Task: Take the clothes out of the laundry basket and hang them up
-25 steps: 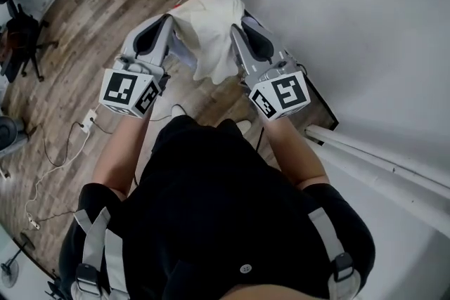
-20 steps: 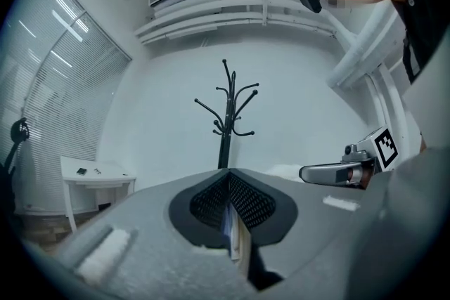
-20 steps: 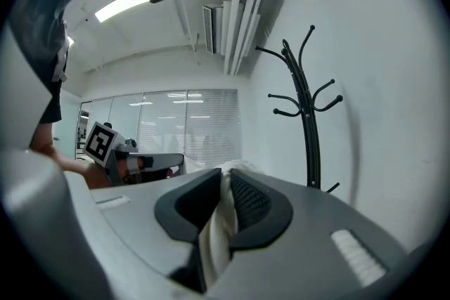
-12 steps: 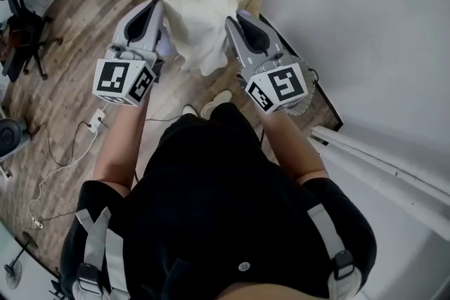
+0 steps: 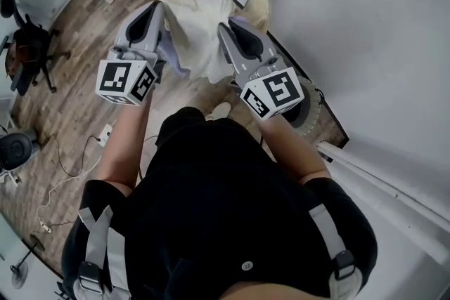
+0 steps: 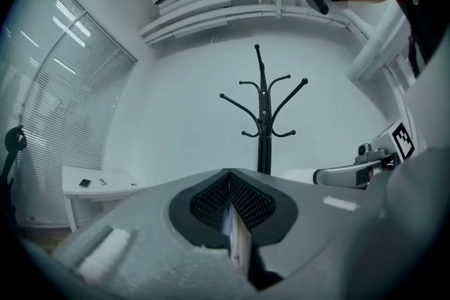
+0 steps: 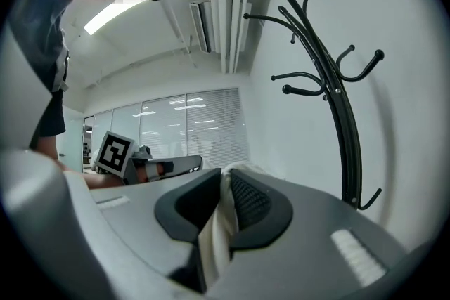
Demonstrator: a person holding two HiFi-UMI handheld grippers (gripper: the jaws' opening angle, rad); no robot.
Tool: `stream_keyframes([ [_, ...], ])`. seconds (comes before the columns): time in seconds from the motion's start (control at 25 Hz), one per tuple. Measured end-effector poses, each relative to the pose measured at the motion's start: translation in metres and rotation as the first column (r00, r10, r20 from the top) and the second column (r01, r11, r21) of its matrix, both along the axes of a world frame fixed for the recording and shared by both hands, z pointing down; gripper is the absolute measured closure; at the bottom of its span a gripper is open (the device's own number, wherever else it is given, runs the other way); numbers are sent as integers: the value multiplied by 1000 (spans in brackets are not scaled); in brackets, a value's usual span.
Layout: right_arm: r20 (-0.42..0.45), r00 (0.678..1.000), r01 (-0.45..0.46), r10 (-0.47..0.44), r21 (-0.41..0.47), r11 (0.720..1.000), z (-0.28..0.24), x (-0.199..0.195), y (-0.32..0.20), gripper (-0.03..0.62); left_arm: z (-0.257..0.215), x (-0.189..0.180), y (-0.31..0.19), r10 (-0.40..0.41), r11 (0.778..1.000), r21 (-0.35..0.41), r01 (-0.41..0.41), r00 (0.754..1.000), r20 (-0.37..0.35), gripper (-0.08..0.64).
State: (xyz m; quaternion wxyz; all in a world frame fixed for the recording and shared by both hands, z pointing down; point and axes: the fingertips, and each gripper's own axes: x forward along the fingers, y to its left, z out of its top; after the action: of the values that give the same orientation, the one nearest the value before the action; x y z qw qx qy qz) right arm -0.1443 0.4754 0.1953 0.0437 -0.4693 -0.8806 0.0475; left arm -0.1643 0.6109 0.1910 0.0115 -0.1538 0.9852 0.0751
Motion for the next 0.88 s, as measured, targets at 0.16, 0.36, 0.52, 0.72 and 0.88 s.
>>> stream_keyframes([
  [0.16, 18, 999, -47, 47, -1, 999, -5, -40, 6, 545, -1, -49, 0, 37, 999, 5, -37, 999, 7, 551],
  [0.36, 35, 986, -164, 163, 18, 986, 7, -72, 13, 545, 8, -97, 4, 149, 989, 12, -149, 988, 35, 551],
  [0.52, 45, 934, -355, 353, 48, 934, 8, -118, 14, 543, 8, -165, -3, 327, 944, 34, -329, 943, 53, 551],
  [0.72, 36, 841, -540, 539, 63, 839, 17, -164, 12, 543, 8, -236, -12, 496, 867, 20, -498, 866, 67, 551],
  [0.88, 27, 746, -666, 666, 68, 743, 27, -182, 11, 543, 15, -274, -28, 609, 791, 19, -611, 791, 59, 551],
])
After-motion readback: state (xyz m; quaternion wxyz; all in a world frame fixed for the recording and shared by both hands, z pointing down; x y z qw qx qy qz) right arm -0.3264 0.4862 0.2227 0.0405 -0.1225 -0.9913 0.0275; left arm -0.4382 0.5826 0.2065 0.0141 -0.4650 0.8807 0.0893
